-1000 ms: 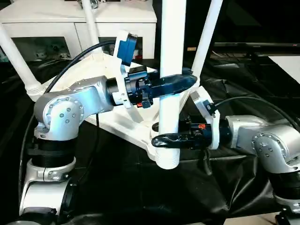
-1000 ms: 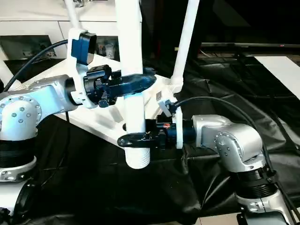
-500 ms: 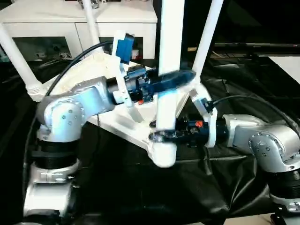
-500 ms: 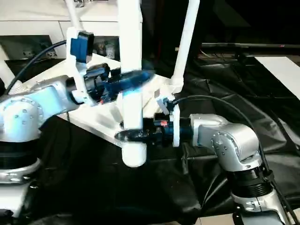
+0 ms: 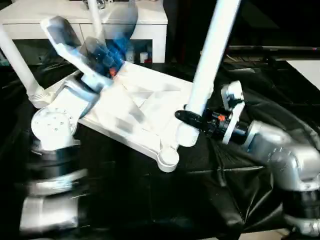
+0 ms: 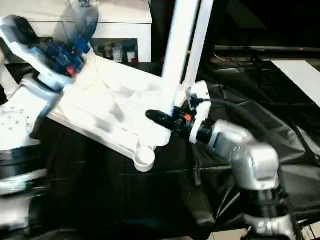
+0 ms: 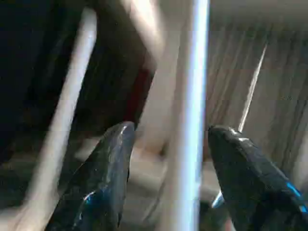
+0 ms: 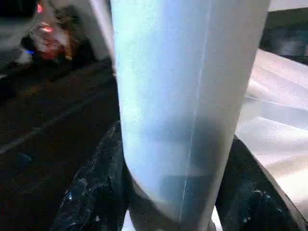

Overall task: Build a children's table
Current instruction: Pick table leg, then insert table leg to table base

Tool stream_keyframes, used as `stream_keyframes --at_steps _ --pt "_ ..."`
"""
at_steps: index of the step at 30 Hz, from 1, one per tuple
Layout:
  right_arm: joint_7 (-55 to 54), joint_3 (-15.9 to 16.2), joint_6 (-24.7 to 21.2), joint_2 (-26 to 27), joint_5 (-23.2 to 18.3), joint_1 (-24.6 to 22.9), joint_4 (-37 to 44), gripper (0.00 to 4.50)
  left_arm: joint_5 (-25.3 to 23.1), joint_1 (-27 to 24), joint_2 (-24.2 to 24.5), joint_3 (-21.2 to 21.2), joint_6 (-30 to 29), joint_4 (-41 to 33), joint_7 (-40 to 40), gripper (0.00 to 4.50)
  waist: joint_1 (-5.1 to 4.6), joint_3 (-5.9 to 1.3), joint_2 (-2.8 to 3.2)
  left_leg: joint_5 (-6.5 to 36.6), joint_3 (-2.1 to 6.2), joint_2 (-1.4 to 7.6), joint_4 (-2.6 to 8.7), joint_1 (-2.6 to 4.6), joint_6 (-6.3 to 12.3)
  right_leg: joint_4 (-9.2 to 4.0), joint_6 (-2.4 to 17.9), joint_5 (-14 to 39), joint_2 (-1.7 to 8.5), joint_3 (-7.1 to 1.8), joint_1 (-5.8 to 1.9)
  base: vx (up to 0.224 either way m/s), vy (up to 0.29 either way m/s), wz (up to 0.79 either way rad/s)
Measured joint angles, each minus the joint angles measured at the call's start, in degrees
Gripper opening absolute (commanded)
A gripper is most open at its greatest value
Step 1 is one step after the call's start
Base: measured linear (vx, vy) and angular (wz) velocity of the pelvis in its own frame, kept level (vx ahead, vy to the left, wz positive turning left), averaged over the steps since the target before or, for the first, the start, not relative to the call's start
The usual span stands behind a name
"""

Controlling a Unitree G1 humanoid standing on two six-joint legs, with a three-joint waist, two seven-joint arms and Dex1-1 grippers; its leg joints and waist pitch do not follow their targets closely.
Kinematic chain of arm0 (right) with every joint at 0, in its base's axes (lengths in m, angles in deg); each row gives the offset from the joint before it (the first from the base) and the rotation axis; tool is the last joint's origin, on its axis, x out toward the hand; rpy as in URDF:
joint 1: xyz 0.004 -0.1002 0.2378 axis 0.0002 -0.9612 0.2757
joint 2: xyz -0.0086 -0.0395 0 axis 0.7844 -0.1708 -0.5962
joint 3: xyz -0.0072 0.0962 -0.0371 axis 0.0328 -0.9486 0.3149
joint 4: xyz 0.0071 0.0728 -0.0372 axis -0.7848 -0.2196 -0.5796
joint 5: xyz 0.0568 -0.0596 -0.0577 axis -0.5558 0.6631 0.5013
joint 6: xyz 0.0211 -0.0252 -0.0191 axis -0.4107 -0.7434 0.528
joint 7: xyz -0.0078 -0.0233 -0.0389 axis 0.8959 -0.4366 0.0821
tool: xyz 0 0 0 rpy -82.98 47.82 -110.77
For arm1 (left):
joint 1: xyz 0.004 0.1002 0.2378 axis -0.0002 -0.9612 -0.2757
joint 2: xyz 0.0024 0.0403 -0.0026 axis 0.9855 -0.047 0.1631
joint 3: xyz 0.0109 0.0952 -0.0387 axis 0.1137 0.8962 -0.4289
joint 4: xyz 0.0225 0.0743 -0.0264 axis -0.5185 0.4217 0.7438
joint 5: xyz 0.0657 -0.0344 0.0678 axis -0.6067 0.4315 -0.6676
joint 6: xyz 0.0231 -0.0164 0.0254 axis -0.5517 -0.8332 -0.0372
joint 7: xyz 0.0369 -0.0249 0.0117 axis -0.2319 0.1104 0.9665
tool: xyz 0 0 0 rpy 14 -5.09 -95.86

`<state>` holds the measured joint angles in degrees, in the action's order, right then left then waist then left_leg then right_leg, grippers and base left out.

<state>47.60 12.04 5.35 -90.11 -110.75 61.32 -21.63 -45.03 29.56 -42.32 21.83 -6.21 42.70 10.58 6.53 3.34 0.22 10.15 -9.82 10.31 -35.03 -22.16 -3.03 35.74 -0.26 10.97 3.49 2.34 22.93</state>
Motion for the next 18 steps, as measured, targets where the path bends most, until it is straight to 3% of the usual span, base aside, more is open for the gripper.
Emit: stream_keyframes --at_steps 3,6,12,18 --pt "-0.3 0.7 0.8 -1.4 1.5 -2.6 1.7 1.86 -16.3 -1.2 8.8 17.8 10.0 6.7 -8.8 2.80 -0.23 -0.02 0.11 0.0 -0.04 -0.03 0.17 0.09 -0.01 -0.14 -0.2 -0.1 -0.02 -0.11 -0.03 0.000 0.000 0.00" --pt "-0.1 0.9 0.8 -2.6 2.2 -4.7 3.0 1.86 -23.7 -1.5 11.9 25.1 14.3 12.3 -15.1 2.97 -0.72 0.03 0.22 -0.1 -0.04 -0.01 0.25 0.06 -0.15 -0.12 0.1 -0.3 -0.04 -0.09 0.05 0.000 0.000 0.00" --pt "0.7 1.9 1.0 -4.5 2.6 -5.6 5.0 1.86 -32.7 2.1 15.3 29.4 21.0 17.6 -20.2 3.15 -1.45 -0.03 0.56 -0.1 -0.04 0.00 0.35 0.17 -0.19 -0.04 0.3 -0.3 -0.04 -0.07 0.06 0.000 0.000 0.00" --pt "1.4 2.3 1.2 -5.5 3.1 -7.4 6.0 1.86 -37.5 4.8 14.0 32.5 28.4 25.9 -21.0 3.15 -1.38 -0.05 0.69 -0.1 -0.04 -0.01 0.33 0.20 -0.21 -0.02 0.4 -0.4 -0.03 -0.05 0.01 0.000 0.000 0.00"
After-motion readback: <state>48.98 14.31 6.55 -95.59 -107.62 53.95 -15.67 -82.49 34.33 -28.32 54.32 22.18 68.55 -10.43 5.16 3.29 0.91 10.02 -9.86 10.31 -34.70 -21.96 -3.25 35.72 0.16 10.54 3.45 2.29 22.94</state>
